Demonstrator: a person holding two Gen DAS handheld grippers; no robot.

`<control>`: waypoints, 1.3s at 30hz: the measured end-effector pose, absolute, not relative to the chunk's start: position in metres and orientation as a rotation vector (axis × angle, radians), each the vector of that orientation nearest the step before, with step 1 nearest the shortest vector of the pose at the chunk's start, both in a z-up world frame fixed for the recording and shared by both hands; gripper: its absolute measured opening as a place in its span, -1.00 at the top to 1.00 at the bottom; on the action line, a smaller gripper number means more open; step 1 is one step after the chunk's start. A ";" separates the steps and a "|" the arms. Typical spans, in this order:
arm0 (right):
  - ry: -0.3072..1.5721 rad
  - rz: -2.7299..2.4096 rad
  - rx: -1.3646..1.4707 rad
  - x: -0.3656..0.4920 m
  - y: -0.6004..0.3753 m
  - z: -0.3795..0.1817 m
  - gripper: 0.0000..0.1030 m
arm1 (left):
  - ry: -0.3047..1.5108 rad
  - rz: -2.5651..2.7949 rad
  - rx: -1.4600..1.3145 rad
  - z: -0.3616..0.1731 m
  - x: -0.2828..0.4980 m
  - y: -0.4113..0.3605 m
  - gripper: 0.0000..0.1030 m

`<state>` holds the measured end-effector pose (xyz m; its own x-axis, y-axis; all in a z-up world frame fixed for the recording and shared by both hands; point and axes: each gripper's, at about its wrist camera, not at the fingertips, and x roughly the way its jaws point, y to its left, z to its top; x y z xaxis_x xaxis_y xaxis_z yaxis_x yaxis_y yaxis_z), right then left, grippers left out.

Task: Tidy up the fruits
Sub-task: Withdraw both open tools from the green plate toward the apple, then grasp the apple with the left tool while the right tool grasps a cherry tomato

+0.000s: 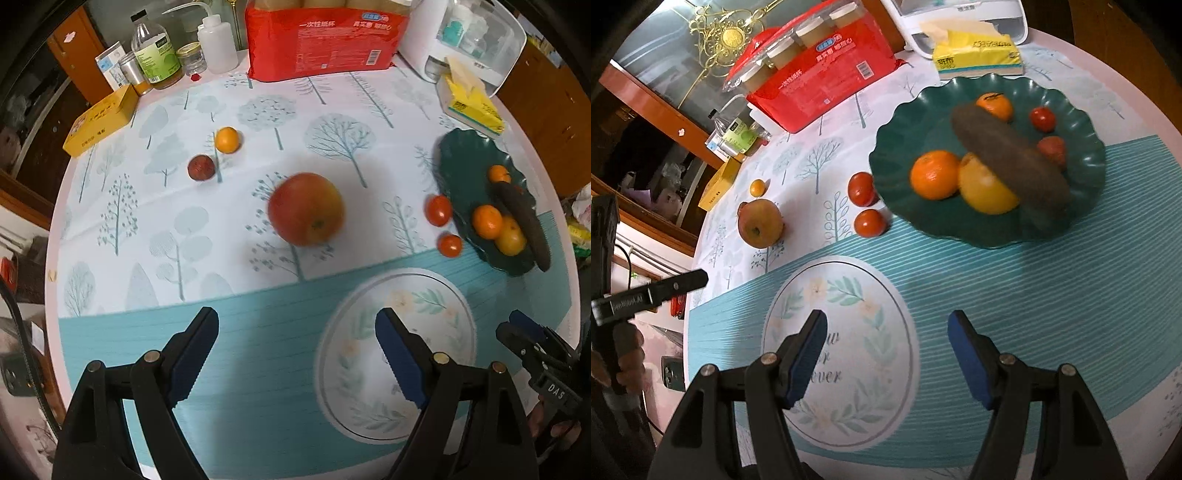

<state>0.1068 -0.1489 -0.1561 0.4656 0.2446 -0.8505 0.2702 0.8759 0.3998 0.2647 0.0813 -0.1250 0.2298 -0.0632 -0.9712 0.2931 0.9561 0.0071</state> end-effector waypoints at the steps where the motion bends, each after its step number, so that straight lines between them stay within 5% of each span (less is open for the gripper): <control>1: 1.103 -0.024 0.527 0.110 -0.146 -0.157 -0.33 | 1.321 -0.249 0.214 -0.126 0.270 0.082 -0.69; 18: 1.048 -0.143 0.454 0.166 -0.112 -0.178 -0.32 | 1.379 -0.322 0.347 -0.168 0.352 0.067 -0.74; 28: 1.006 -0.193 0.333 0.183 -0.103 -0.193 0.13 | 1.328 -0.419 0.275 -0.189 0.362 0.062 -0.74; 39: 0.965 -0.204 0.220 0.192 -0.095 -0.197 0.36 | 1.314 -0.504 0.205 -0.207 0.371 0.053 -0.67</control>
<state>0.1920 -0.0952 -0.1967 0.5538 -0.0737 -0.8293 0.2682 0.9588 0.0939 0.3707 0.0535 -0.2070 0.1657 -0.2370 -0.9573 0.4634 0.8755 -0.1365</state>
